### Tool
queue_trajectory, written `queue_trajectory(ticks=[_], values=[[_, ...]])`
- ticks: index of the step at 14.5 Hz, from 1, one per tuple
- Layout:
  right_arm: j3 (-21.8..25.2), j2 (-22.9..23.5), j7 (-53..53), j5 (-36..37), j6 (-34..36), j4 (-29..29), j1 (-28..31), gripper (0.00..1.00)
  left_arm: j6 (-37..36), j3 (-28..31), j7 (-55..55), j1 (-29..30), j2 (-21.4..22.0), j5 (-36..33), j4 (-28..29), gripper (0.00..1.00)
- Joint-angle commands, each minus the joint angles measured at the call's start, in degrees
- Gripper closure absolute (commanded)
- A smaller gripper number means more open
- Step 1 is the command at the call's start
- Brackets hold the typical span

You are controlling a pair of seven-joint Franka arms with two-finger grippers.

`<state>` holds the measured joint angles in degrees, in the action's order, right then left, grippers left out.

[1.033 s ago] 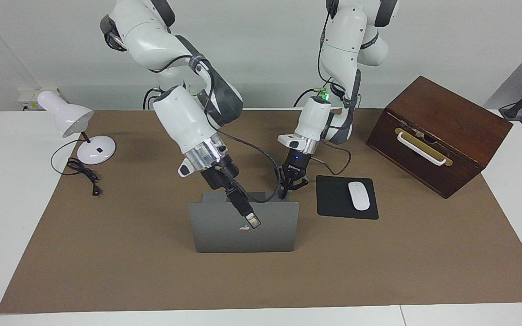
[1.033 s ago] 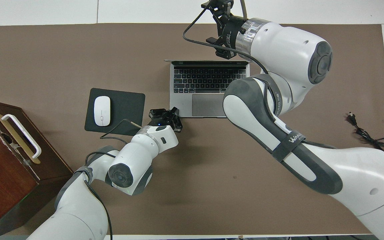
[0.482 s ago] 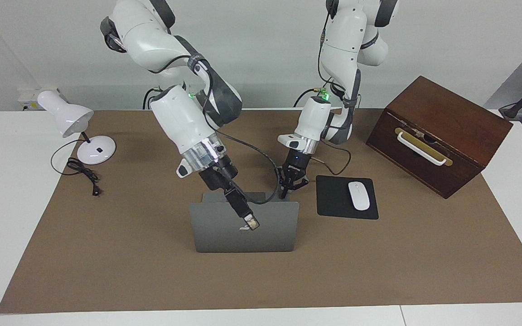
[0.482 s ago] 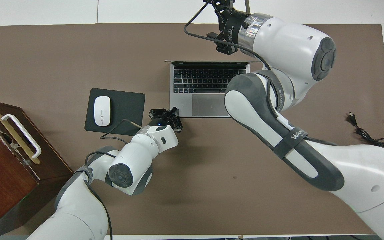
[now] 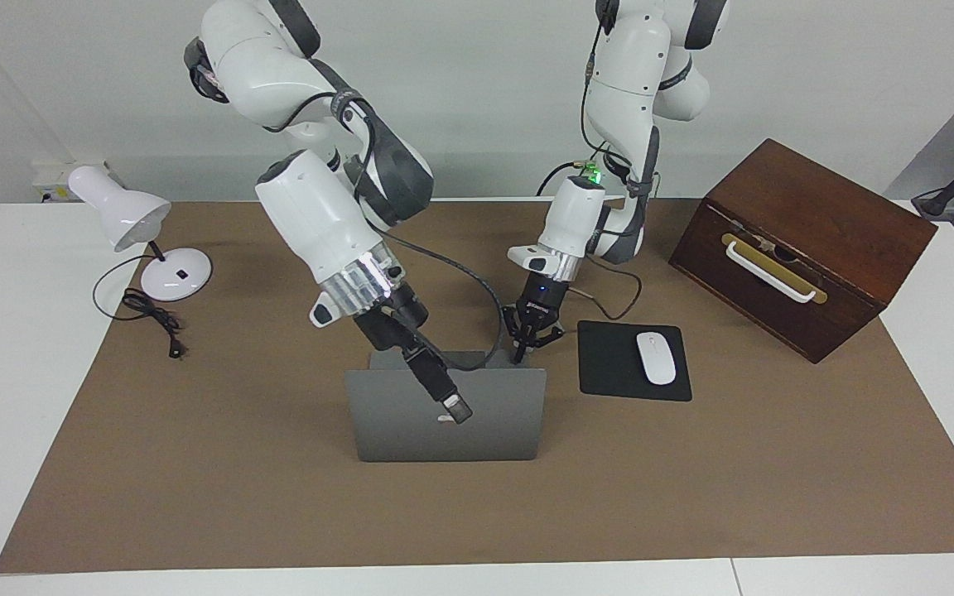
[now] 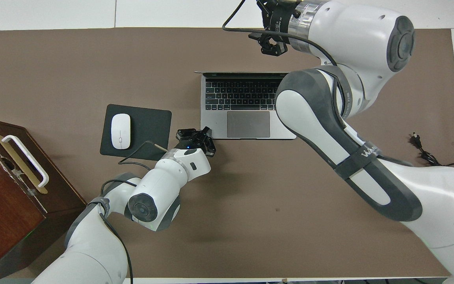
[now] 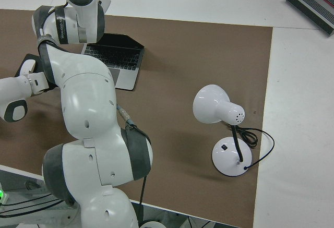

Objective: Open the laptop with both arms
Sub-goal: 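Push the lid fully open with the right gripper, then withdraw it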

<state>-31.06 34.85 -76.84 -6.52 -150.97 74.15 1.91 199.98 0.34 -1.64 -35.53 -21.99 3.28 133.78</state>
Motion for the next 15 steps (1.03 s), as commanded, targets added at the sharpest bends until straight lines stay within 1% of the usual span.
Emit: queue_trajectory(ticks=[1, 4, 7, 9, 11, 13, 15], values=[[-0.7, 2.2, 2.5, 0.8, 1.9, -3.4, 0.0, 0.03, 0.8, 0.3, -0.7, 0.5, -2.7, 0.2, -1.1, 1.00], [-0.7, 2.2, 4.4, 5.9, 5.1, -3.9, 0.0, 0.02, 0.8, 0.3, -0.6, 0.6, -2.7, 0.3, -0.7, 1.00], [-0.6, 2.0, 8.7, 11.9, 8.4, -4.0, 0.1, 0.02, 0.8, 0.3, 0.0, 0.9, -2.7, 0.5, -0.8, 1.00], [-0.1, 1.7, 11.6, 13.1, 9.5, -4.0, 0.3, 0.02, 0.8, 0.3, 0.2, 1.0, -2.7, 0.6, -0.8, 1.00], [0.8, 0.8, 16.0, 13.6, 14.4, -4.1, 0.5, 0.02, 0.8, 0.2, 0.3, 1.5, -2.7, 0.6, -0.7, 1.00], [2.5, 0.1, 19.0, 13.6, 16.4, -4.1, 0.5, 0.02, 0.8, 0.2, 0.5, 1.5, -2.7, 0.6, -0.6, 1.00], [3.2, -0.7, 23.7, 13.7, 20.2, -4.1, 0.5, 0.02, 0.8, 0.2, 0.7, 1.5, -2.7, 0.6, -0.6, 1.00]])
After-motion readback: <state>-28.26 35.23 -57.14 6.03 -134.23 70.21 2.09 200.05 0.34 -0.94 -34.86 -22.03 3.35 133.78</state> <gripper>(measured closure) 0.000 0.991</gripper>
